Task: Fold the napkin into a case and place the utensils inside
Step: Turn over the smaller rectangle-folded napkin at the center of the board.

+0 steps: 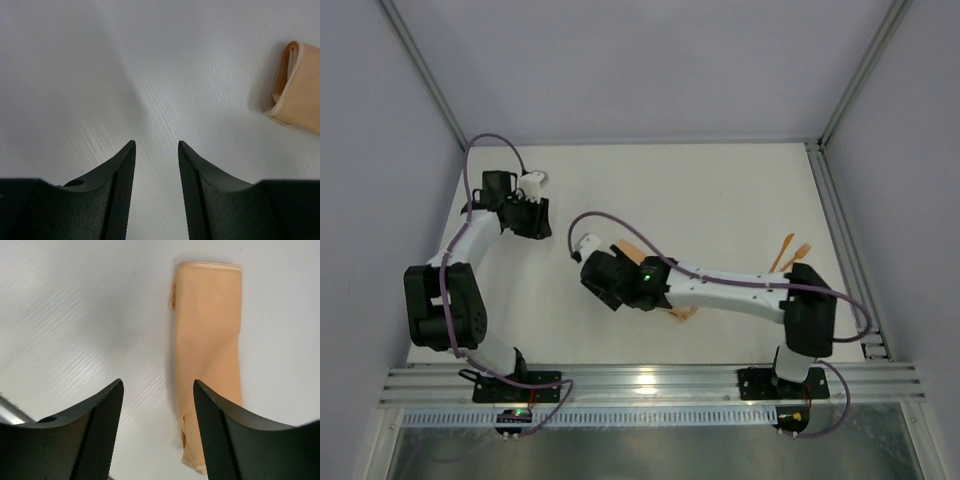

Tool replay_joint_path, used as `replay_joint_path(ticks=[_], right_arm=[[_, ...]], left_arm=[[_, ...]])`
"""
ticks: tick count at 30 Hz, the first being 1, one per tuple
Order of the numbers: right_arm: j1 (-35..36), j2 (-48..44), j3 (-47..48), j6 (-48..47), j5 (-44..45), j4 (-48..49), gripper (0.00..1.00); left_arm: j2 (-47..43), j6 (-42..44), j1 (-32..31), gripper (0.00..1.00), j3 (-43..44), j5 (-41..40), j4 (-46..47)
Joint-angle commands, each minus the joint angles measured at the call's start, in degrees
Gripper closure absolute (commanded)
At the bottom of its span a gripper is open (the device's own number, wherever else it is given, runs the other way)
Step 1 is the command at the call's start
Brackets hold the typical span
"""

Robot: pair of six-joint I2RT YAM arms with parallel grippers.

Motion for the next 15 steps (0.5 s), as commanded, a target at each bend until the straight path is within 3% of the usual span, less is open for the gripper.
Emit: replay_joint_path(ticks=[1, 7, 10, 15], right_arm=[[-6.4, -13.5, -8.0, 10.7, -6.2, -1.8, 0.39], [-18.8, -24.5, -25.2, 14.5, -10.1, 4.2, 0.6], [-21.6, -26.0, -30.7, 14.2, -12.5, 8.6, 0.71], [-21.7, -24.6, -37.4, 16.9, -20.7, 18.7, 0.87]], left_arm=[[0.2, -1.2, -5.0, 0.58, 3.3, -2.6, 0.9], [5.1, -1.9, -16.9, 0.56, 5.6, -7.6, 1.8], [8.3, -2.6, -23.7, 0.54, 7.1, -8.9, 2.8], [11.0, -4.0, -27.0, 0.54, 8.3, -8.3, 4.5]])
